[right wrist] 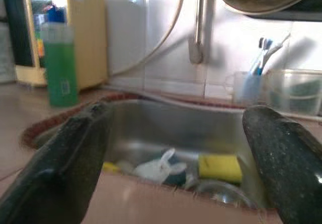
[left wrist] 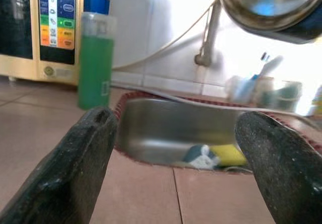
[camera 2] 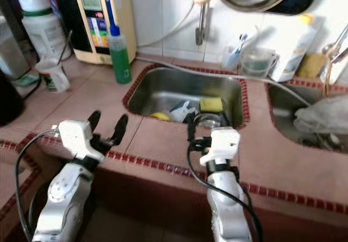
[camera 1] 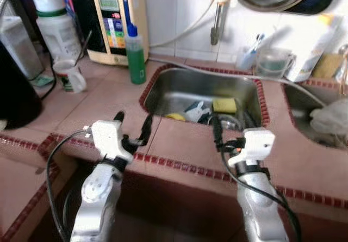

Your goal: Kitchen organization

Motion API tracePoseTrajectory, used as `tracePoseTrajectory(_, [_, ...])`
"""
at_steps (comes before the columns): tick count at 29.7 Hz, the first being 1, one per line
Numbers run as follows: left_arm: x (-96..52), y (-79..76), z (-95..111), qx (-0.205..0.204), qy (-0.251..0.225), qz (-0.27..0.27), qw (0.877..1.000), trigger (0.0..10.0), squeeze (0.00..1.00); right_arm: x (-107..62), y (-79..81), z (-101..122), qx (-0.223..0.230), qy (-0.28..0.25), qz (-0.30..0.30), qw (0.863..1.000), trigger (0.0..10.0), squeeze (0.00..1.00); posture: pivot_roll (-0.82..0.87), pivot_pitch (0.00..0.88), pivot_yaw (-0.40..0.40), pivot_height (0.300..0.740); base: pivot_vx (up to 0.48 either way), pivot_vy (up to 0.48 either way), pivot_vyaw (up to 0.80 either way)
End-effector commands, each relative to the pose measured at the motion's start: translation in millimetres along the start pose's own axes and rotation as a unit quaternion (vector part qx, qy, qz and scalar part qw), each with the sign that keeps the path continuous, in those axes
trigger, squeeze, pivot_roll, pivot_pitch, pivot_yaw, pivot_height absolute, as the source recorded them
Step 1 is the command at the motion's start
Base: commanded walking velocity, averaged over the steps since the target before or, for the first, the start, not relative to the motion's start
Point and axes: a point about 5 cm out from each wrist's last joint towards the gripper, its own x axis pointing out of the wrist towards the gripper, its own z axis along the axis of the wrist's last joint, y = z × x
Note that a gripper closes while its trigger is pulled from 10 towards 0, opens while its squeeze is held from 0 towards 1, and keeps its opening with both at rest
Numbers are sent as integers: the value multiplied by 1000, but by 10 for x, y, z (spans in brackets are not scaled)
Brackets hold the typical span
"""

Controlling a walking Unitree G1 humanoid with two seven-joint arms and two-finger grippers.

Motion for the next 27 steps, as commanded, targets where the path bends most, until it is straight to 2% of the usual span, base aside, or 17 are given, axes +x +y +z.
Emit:
tracePoseTrajectory(1, [11, 5, 20, -1, -1, -2, 1000, 10000, 0, 44, 24, 77, -1, -16, 3, 1000, 10000, 0, -75, 11, 6, 740, 0, 0, 0])
tracePoseTrajectory(7, [-14, 12, 7, 3, -1, -7, 1000, 10000, 0, 29, 40, 46, -5, -9, 12, 1000, 10000, 0, -72, 8, 4, 740, 0, 0, 0])
tracePoseTrajectory(12, [-122, -18, -51, 21, 5, -56, 998, 10000, 0, -92, 91, -80, -28, 18, 79, 996, 10000, 0, -67, 5, -6, 740, 0, 0, 0])
tracePoseTrajectory(13, [-165, -25, -71, 35, 12, -78, 996, 10000, 0, -135, 134, -100, -25, 27, 123, 992, 10000, 0, -67, 5, -6, 740, 0, 0, 0])
tracePoseTrajectory(14, [-165, -25, -71, 35, 12, -78, 996, 10000, 0, -135, 134, -100, -25, 27, 123, 992, 10000, 0, -67, 5, -6, 740, 0, 0, 0])
tracePoseTrajectory(18, [-300, 1, -170, 41, 43, -123, 991, 10000, 0, -242, 179, -128, -14, 51, 220, 974, 10000, 0, -64, 39, -12, 740, 0, 0, 0])
tracePoseTrajectory(19, [-372, 16, -214, 51, 55, -143, 987, 10000, 0, -313, 201, -153, -3, 73, 276, 958, 10000, 0, -62, 43, -15, 740, 0, 0, 0])
tracePoseTrajectory(20, [-411, 23, -222, 60, 56, -152, 985, 10000, 0, -352, 201, -167, 1, 84, 300, 950, 10000, 0, -58, 45, -15, 740, 0, 0, 0])
tracePoseTrajectory(25, [-580, 37, -212, 64, 54, -182, 980, 10000, 0, -505, 173, -206, 23, 122, 378, 917, 10000, 0, -45, 49, -19, 740, 0, 0, 0])
tracePoseTrajectory(27, [-679, 22, -216, 70, 60, -210, 973, 10000, 0, -566, 163, -207, 36, 138, 414, 899, 10000, 0, -38, 47, -23, 740, 0, 0, 0])
